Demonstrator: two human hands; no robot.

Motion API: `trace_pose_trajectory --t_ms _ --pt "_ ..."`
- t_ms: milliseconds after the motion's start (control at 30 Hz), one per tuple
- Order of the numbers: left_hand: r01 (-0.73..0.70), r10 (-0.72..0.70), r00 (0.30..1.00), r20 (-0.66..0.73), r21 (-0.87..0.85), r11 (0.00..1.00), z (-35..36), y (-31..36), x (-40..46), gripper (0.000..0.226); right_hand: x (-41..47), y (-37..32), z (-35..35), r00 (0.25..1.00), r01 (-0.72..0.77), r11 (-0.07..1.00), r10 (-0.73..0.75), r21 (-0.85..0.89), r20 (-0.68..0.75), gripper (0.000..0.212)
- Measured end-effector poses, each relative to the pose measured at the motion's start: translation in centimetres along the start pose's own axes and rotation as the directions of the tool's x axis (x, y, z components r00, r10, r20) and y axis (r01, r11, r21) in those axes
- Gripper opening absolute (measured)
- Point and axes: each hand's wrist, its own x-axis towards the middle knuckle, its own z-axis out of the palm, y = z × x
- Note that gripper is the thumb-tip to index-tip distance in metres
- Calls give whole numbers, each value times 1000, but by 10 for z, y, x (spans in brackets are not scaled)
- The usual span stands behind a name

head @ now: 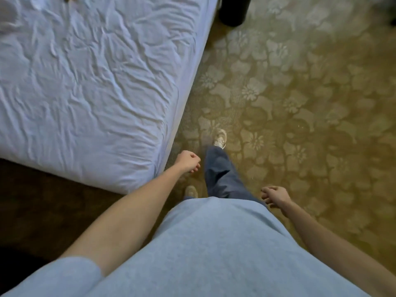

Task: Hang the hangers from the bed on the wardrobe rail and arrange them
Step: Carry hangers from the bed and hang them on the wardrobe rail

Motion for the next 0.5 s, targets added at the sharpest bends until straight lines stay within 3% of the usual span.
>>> trace_pose_trajectory --t_ms 233,400,500 --pt "46 -44 999 -21 98 994 -59 129 67 21 67 -129 -56 999 -6 1000 7 -16 46 24" --pt "141 -120 979 -166 120 983 -111 170 94 28 111 -277 -79 990 96 994 -91 -47 110 24" --pt "236 -220 961 -167 79 969 -138 187 105 32 119 -374 -84 964 226 970 -211 -86 160 20"
